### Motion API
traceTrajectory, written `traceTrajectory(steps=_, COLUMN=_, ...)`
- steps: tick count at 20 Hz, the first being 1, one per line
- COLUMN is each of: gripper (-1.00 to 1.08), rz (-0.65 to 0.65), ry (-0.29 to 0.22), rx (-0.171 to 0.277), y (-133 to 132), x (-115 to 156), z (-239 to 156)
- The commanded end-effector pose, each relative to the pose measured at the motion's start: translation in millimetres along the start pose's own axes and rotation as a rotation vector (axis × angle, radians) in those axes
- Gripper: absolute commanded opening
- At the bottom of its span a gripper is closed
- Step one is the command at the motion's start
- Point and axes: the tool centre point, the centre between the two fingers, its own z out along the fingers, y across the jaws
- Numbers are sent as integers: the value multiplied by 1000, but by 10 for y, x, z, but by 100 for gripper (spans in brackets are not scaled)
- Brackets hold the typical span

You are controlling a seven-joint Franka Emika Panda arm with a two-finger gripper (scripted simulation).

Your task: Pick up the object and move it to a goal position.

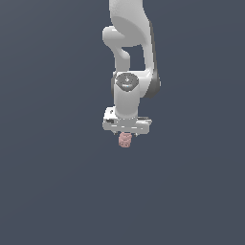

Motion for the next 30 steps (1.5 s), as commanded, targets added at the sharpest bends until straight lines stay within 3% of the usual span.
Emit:
traceTrajectory(steps=1, gripper=100, rz=35, ry=1, rx=-2, y=11, x=-56, z=91)
traceTrajectory(steps=13, gripper=100, rz=76, ry=1, rx=-6, y=23, x=-129, z=232)
traceTrajectory(steps=28, gripper=100, rz=81, ry=2, rx=-6, y=31, x=-134, z=709)
traceTrajectory(steps=29, gripper=-100, rz=81, ry=2, rx=-6, y=31, x=-134, z=709)
traceTrajectory(steps=30, gripper=-100, rz=81, ry=2, rx=-6, y=31, x=-134, z=709)
